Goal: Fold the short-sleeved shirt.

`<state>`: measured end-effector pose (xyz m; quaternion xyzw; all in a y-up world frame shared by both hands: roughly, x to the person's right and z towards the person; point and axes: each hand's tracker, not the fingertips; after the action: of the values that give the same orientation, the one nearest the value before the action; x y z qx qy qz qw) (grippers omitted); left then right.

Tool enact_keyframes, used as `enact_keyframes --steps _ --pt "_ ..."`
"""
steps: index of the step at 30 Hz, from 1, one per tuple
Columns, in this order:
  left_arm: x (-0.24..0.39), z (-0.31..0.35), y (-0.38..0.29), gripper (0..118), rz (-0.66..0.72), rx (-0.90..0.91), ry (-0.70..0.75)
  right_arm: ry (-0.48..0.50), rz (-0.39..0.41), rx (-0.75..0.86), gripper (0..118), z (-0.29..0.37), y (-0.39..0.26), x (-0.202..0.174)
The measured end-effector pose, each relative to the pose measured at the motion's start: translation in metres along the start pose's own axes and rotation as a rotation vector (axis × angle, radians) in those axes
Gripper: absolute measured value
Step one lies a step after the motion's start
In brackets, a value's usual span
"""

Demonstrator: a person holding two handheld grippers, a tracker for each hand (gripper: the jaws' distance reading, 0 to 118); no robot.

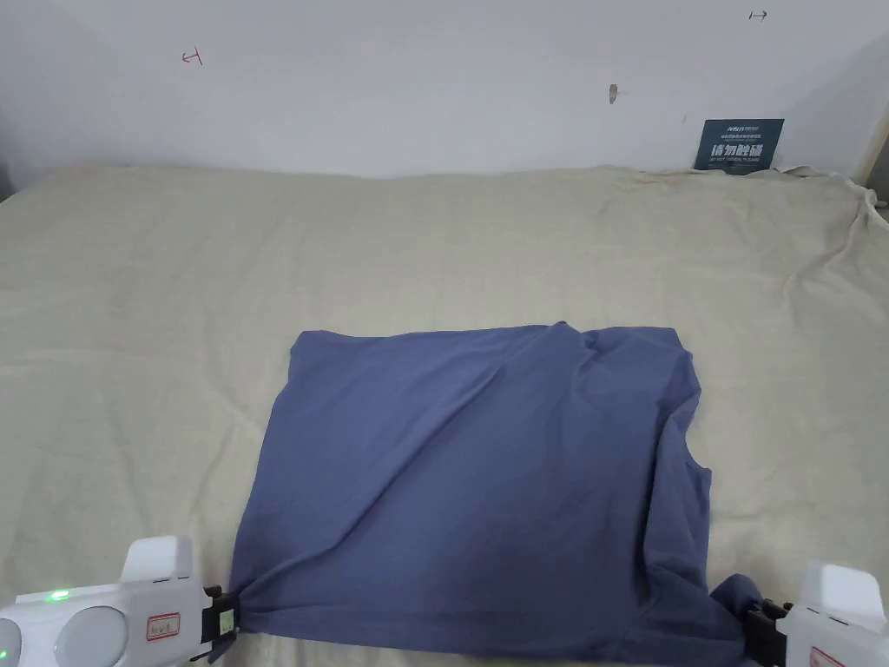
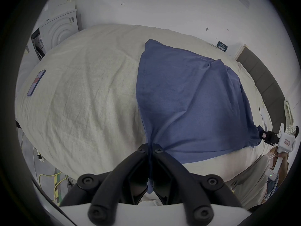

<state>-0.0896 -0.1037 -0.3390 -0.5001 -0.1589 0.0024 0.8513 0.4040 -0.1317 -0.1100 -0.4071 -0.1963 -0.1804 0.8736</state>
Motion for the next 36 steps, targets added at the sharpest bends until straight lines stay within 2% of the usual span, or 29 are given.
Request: enact_keyframes --steps 6,8,10,12,14,17,23,36 --pt "-0.009 0.001 0.003 0 0.062 0.022 -0.033 0.033 -0.214 0.032 4 0.022 0.001 0.018" --pt "-0.011 0.005 0.008 0 0.093 0.040 -0.058 0.046 -0.250 0.058 4 0.029 0.004 0.018" --pt "-0.014 0.009 0.016 0 0.119 0.056 -0.082 0.057 -0.252 0.081 4 0.039 0.011 0.010" --pt "-0.016 0.012 0.027 0 0.135 0.083 -0.093 0.063 -0.236 0.114 4 0.045 0.023 0.003" --pt "-0.016 0.013 0.041 0 0.136 0.101 -0.095 0.061 -0.186 0.157 4 0.053 0.039 -0.011" --pt "-0.011 0.013 0.064 0 0.117 0.129 -0.088 0.052 -0.119 0.205 4 0.053 0.066 -0.026" --pt "0.001 -0.001 0.114 0 0.070 0.167 -0.060 0.038 -0.033 0.250 4 0.038 0.120 -0.050" --pt "0.027 -0.103 0.181 0 -0.089 0.069 0.070 -0.072 0.181 0.174 4 -0.073 0.191 -0.076"
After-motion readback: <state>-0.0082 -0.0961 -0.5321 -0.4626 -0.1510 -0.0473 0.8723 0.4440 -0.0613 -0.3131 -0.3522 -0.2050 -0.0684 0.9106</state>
